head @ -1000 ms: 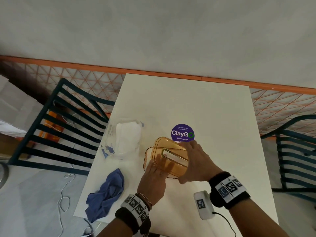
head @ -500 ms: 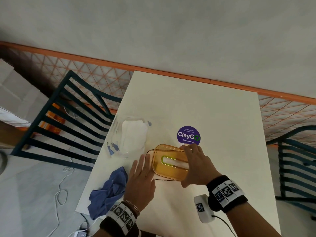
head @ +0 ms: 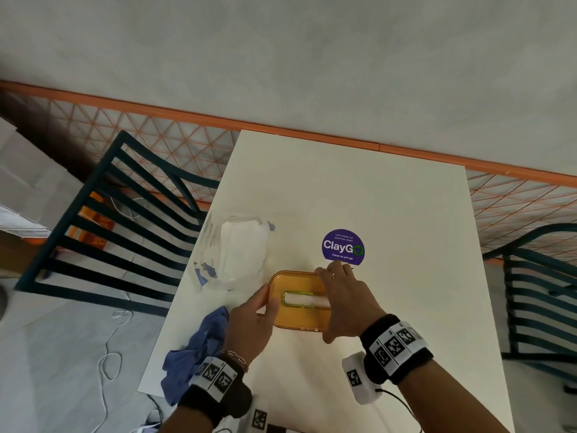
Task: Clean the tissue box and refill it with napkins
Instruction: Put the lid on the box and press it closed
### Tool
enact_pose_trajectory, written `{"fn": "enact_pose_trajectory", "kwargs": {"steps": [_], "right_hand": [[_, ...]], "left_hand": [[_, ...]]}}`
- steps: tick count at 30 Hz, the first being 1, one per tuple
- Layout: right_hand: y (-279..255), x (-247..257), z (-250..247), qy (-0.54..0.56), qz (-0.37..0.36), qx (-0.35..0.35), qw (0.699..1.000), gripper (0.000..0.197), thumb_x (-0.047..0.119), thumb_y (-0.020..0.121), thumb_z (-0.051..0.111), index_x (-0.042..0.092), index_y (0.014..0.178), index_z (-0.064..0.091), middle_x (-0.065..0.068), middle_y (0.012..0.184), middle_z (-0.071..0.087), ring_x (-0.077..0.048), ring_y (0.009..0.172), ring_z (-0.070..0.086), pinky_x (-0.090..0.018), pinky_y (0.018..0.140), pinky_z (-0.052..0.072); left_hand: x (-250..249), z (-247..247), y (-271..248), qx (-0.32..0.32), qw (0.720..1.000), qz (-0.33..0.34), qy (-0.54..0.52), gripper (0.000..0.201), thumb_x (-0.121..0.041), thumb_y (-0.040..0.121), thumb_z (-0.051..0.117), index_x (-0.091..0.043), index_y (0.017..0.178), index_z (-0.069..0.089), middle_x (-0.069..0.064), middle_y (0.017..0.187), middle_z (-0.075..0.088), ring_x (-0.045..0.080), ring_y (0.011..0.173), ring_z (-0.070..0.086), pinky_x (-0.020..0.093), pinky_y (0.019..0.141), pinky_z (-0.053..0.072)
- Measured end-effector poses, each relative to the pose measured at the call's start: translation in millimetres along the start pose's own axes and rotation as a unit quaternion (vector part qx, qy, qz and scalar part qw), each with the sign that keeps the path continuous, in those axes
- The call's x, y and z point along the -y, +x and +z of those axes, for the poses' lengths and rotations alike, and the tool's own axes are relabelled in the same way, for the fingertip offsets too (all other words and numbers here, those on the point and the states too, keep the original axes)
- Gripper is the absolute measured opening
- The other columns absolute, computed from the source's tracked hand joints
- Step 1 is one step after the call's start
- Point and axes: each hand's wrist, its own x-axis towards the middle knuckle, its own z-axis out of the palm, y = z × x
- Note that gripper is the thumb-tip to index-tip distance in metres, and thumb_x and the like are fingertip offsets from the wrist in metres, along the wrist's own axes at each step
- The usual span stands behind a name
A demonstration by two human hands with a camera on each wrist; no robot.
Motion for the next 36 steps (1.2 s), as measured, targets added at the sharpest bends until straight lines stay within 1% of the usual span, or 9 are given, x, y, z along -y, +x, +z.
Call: {"fn": "enact_pose_trajectory", "kwargs": {"steps": [2,6,12,16,20,23,27,31,36], "right_hand": [[1,2,0,-0.003,0.002,0.001,1.000,0.124,0.055,0.042,0.092,0.022,0.144,0.029,-0.004,0.136,0.036,-0.025,0.123,0.040,-0.041,0.086,0.057],[2,0,3,-0.022,-0.001,-0.002,1.000,0.126,0.057,0.045,0.091,0.022,0.147,0.027,-0.005,0.140,0.035,-0.026,0.126,0.039,-0.043,0.091,0.055],[-2,-17,11,0.043,-0.015,-0.024,0.999,0.126,0.059,0.051,0.091,0.026,0.154,0.027,0.002,0.150,0.034,-0.022,0.136,0.037,-0.037,0.101,0.050],[-13,-38,23,0.157,0.022,-0.096,0.983,0.088,0.050,0.063,0.088,0.030,0.140,0.053,0.011,0.143,0.051,-0.014,0.127,0.049,-0.028,0.093,0.050],[-19,-42,36,0.156,0.023,-0.204,0.966,0.040,0.046,0.074,0.083,0.034,0.111,0.075,0.011,0.128,0.065,-0.016,0.115,0.057,-0.027,0.087,0.052],[-15,-34,41,0.160,0.001,-0.246,0.956,0.018,0.032,0.076,0.083,0.032,0.093,0.078,0.012,0.110,0.071,-0.018,0.099,0.060,-0.028,0.082,0.050],[-17,-30,38,0.196,0.018,-0.256,0.947,0.009,0.024,0.078,0.081,0.027,0.083,0.074,0.012,0.088,0.071,-0.016,0.082,0.056,-0.029,0.073,0.044],[-25,-41,34,0.248,0.047,-0.259,0.932,0.009,0.026,0.081,0.080,0.023,0.087,0.074,0.010,0.089,0.074,-0.015,0.085,0.057,-0.028,0.075,0.044],[-27,-49,36,0.255,0.053,-0.242,0.935,0.007,0.033,0.086,0.076,0.029,0.090,0.072,0.014,0.091,0.073,-0.011,0.086,0.055,-0.028,0.076,0.047]], "left_hand": [[3,4,1,-0.011,1.000,0.002,0.009,0.036,-0.044,0.102,0.052,-0.028,0.132,0.066,-0.016,0.105,0.075,0.002,0.095,0.068,0.024,0.086,0.059],[2,6,2,-0.025,1.000,-0.015,-0.006,0.027,-0.035,0.102,0.056,-0.027,0.124,0.070,-0.017,0.100,0.074,-0.001,0.093,0.067,0.016,0.082,0.051],[3,4,5,-0.022,0.999,-0.028,-0.028,0.027,-0.028,0.099,0.063,-0.026,0.125,0.071,-0.021,0.100,0.070,-0.002,0.094,0.065,0.023,0.086,0.054],[3,6,6,-0.028,0.999,-0.034,-0.029,0.034,-0.030,0.098,0.065,-0.025,0.131,0.066,-0.011,0.117,0.071,0.009,0.108,0.067,0.027,0.092,0.056],[-11,17,8,-0.027,0.973,0.139,0.182,0.039,-0.035,0.090,0.070,-0.025,0.128,0.066,-0.003,0.134,0.062,0.019,0.121,0.056,0.034,0.099,0.048],[-25,30,11,0.010,0.941,0.219,0.257,0.039,-0.048,0.080,0.072,-0.031,0.115,0.072,-0.007,0.122,0.065,0.018,0.114,0.059,0.036,0.095,0.051],[-37,39,16,-0.008,0.924,0.251,0.287,0.022,-0.044,0.080,0.074,-0.029,0.095,0.076,-0.008,0.099,0.068,0.017,0.094,0.059,0.035,0.082,0.054],[-41,33,19,-0.033,0.914,0.264,0.308,0.008,-0.032,0.083,0.073,-0.028,0.088,0.077,-0.009,0.089,0.067,0.016,0.086,0.055,0.033,0.076,0.047],[-47,15,28,0.016,0.947,0.211,0.240,0.012,-0.044,0.092,0.067,-0.034,0.096,0.074,-0.018,0.094,0.069,0.006,0.089,0.053,0.031,0.088,0.043]]}}
